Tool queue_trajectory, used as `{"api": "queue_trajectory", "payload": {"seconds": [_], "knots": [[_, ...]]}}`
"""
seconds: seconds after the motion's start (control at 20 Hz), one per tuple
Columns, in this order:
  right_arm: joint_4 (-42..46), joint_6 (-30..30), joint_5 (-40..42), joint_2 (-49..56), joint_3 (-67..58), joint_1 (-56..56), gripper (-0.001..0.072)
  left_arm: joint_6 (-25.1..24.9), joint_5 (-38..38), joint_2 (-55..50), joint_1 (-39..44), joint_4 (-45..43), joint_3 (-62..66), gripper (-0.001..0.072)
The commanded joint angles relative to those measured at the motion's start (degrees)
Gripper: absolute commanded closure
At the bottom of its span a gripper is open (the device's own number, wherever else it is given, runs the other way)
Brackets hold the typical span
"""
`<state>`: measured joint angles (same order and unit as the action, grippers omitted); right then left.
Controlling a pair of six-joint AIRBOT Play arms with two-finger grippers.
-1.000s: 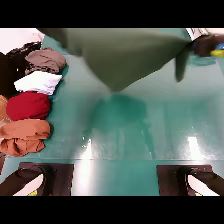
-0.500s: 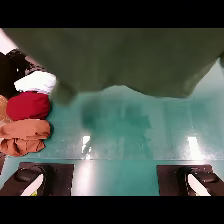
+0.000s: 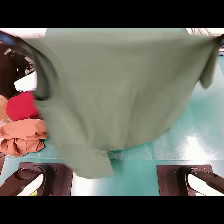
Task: Fold the shirts.
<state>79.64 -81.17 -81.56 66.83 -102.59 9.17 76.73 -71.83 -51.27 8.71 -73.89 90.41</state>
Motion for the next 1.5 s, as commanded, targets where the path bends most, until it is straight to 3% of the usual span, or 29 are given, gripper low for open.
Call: {"api": "queue_trajectory", "payload": {"seconds": [0.0,0.1,0.35,0.55,0.6,0.65,0.7,0.75,1.0,1.2,1.35,1.45], "knots": [[-0.48,-0.22,-7.06,14.4,-0.15,0.42,0.0702,0.9,2.23,-9.29,0.0,0.66,-13.16,0.0684],[-0.5,-0.24,-2.71,21.35,-0.15,0.48,0.0702,0.81,10.67,-16.04,0.0,-0.24,-18.95,0.0683],[-0.57,-0.26,9.31,31.82,-0.15,0.48,0.0701,1.27,32.09,-29.9,0.0,-2.19,-19.8,0.0683],[-2.12,-0.28,15.82,34.32,-0.15,0.48,0.07,4.98,39.76,-31.39,0.0,-2.19,-19.65,0.0682],[-3.76,-0.26,17.25,34.4,-0.15,0.48,0.0695,5.49,39.5,-31.39,0.0,-2.19,-19.34,0.0614],[-5.27,-0.26,18.78,34.38,-0.17,0.24,0.059,5.99,38.93,-31.41,0.0,-2.19,-18.97,0.0384],[-6.84,-0.26,19.91,34.34,-0.22,0.11,0.0409,6.03,37.66,-31.39,0.0,-2.19,-18.45,0.0262],[-8.33,-0.26,20.13,34.27,-0.42,-0.11,0.0325,6.01,36.0,-31.32,-0.15,-2.29,-17.68,0.028],[-9.55,0.68,10.23,29.79,-0.66,-2.49,0.033,7.34,17.77,-27.28,-7.21,-2.43,-12.28,0.028],[-9.64,1.68,6.69,19.61,11.54,-4.28,0.0332,7.26,2.32,-21.11,-14.34,-2.1,-21.38,0.028],[-9.66,1.68,6.51,11.13,23.08,-4.33,0.0333,6.78,2.38,-15.37,-15.04,0.61,-35.36,0.0279],[-9.81,1.64,5.7,6.43,28.52,-4.33,0.0333,2.67,3.52,-13.18,-15.04,8.5,-43.43,0.0279]]}}
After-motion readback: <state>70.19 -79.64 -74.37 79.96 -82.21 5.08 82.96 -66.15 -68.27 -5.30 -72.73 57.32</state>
